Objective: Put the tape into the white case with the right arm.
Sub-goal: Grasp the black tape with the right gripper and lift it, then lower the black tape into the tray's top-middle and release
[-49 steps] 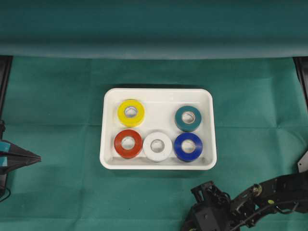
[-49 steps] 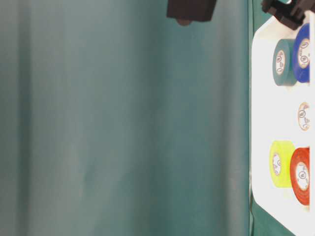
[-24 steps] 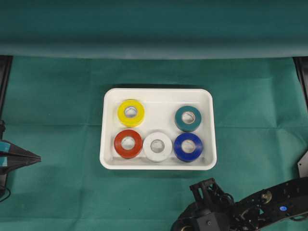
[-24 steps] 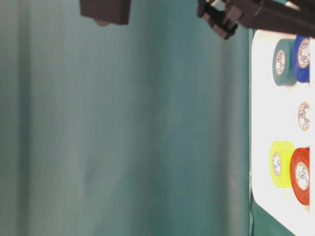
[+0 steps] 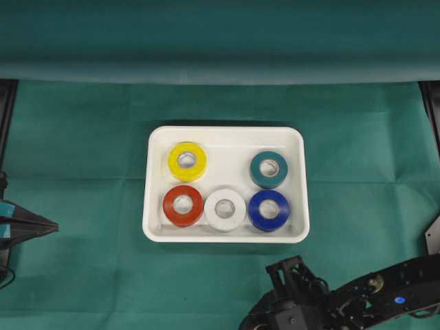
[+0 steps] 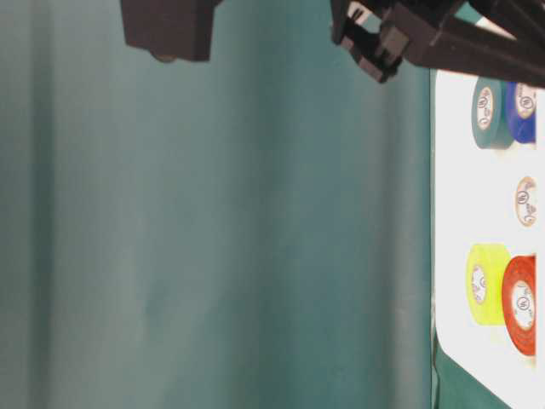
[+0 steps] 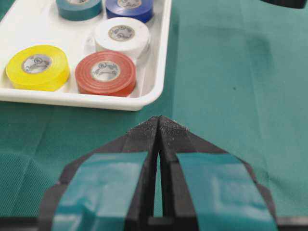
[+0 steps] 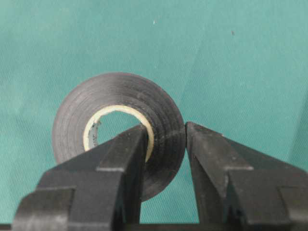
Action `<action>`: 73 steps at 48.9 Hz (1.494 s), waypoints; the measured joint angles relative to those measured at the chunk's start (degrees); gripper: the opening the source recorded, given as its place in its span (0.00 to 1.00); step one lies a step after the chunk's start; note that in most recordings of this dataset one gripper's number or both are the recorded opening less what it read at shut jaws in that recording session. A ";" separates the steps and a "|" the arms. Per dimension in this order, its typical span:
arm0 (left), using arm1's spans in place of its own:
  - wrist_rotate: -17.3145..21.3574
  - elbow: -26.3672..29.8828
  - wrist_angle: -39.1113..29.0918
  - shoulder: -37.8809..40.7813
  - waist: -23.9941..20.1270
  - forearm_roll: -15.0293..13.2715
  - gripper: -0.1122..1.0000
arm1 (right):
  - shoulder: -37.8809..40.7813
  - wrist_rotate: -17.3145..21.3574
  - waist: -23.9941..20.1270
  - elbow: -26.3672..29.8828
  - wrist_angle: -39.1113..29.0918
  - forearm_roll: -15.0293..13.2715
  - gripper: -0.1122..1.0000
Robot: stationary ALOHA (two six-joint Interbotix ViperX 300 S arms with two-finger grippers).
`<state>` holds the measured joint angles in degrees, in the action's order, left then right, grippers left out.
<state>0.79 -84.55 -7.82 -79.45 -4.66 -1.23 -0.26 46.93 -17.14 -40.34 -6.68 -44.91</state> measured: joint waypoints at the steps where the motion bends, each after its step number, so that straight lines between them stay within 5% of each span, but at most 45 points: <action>1: 0.00 0.00 0.18 0.00 0.09 0.09 0.10 | 0.18 0.00 0.00 0.18 0.00 0.00 0.10; 13: 0.00 0.00 0.18 0.00 0.09 0.09 0.10 | 0.79 -0.18 2.02 2.02 -2.29 -0.09 0.10; 35: 0.00 0.00 0.18 0.00 0.00 0.00 0.10 | 0.79 -0.44 16.08 3.43 -2.99 -1.32 0.10; 73: 0.00 0.00 0.18 0.00 0.00 0.00 0.10 | 4.75 -2.81 37.97 4.22 9.14 -2.64 0.10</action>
<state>0.79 -84.55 -7.65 -79.45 -4.66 -1.23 4.48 44.12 20.83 -36.12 2.46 -47.55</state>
